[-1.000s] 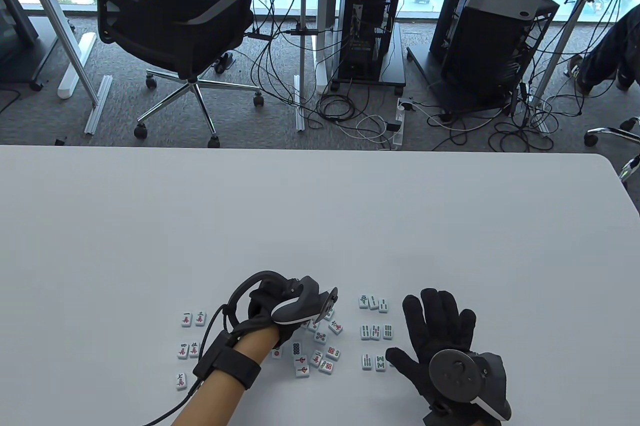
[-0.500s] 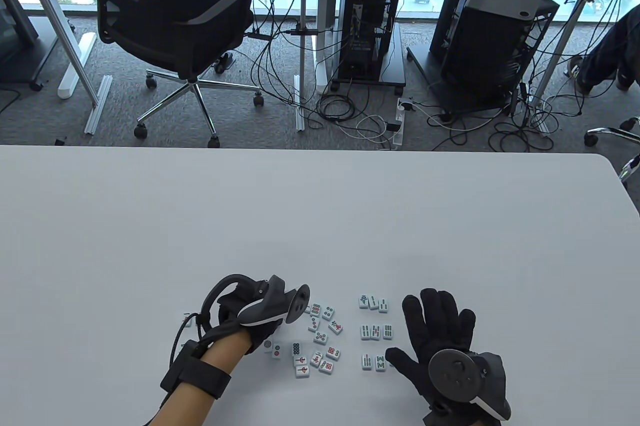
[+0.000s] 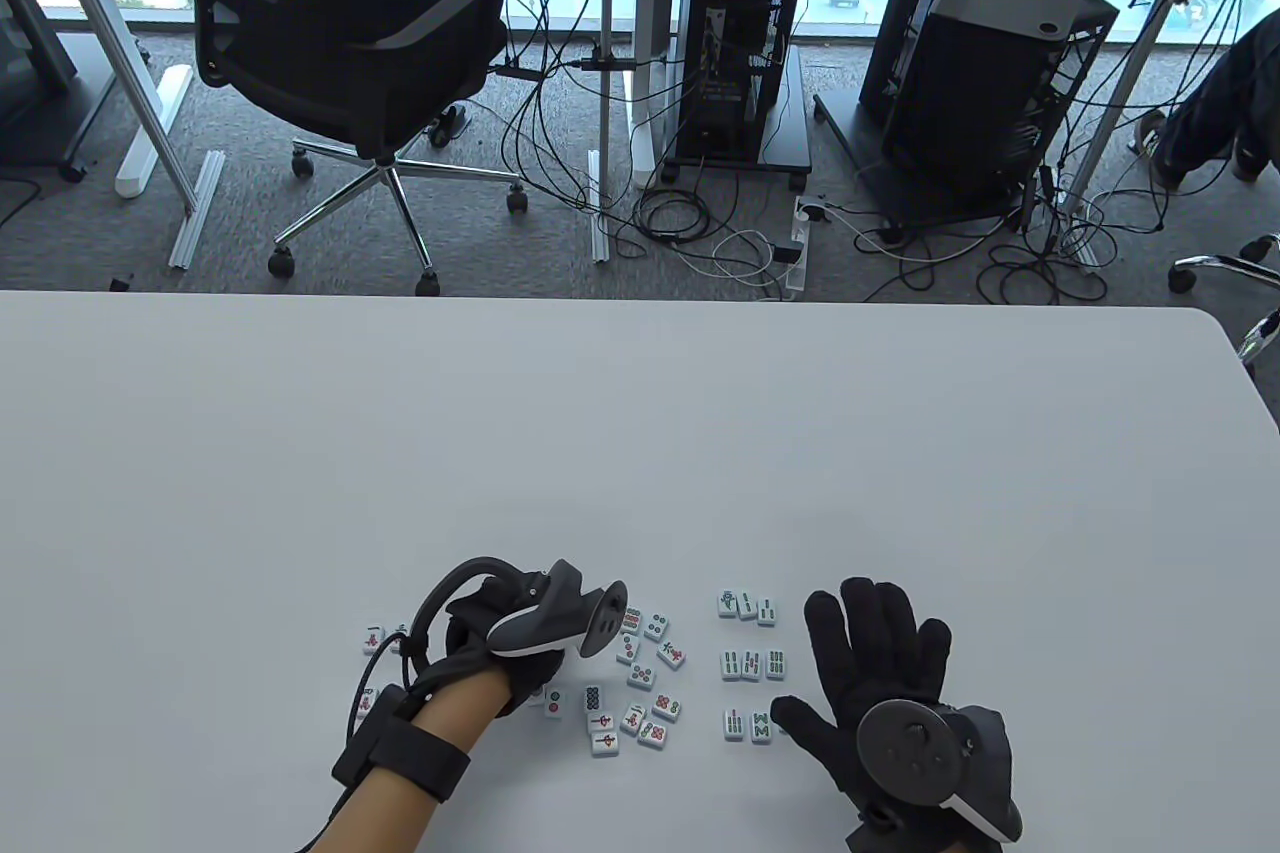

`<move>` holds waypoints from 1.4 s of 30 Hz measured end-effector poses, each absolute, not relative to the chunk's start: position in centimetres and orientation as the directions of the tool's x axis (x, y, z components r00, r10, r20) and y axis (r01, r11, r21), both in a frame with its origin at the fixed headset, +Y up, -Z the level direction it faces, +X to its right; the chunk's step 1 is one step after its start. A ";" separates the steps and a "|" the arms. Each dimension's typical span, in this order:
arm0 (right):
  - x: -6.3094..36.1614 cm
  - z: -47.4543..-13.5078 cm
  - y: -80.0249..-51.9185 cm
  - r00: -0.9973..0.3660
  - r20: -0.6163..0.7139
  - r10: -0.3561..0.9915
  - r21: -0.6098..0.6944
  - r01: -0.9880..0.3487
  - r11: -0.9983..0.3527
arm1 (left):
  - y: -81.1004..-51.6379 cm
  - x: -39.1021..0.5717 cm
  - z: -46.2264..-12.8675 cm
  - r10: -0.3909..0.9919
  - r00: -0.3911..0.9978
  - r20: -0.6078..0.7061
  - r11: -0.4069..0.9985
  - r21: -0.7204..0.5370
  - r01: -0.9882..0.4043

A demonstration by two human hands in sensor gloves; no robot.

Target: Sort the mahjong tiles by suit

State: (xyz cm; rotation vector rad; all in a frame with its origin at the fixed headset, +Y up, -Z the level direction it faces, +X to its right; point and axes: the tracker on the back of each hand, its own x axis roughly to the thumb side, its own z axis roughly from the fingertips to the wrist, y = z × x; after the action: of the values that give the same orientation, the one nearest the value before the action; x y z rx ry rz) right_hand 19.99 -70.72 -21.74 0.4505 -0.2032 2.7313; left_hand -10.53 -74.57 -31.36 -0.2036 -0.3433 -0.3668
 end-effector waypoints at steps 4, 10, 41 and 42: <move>20.0 -21.7 -70.7 -0.884 0.334 0.328 -0.082 -0.374 -0.924 | -72.8 -13.6 -29.3 -0.277 0.902 0.332 0.937 -0.115 0.330; 19.9 -21.7 -70.7 -0.885 0.336 0.323 -0.082 -0.369 -0.926 | -72.3 -18.4 -25.0 -0.230 0.935 0.271 0.949 -0.152 0.278; 19.9 -21.7 -70.7 -0.884 0.335 0.327 -0.082 -0.373 -0.924 | -72.2 -17.8 -22.0 -0.250 0.919 0.306 0.913 -0.242 0.328; 19.9 -21.7 -70.7 -0.883 0.335 0.327 -0.084 -0.374 -0.924 | -71.6 -16.8 -22.4 -0.227 0.919 0.322 0.930 -0.208 0.303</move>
State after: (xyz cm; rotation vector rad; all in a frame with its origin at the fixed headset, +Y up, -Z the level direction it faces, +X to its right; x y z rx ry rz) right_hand 19.94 -70.66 -21.68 0.4505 -0.2062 2.7327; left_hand -16.78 -71.61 -22.41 -0.2579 -0.2982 -0.2753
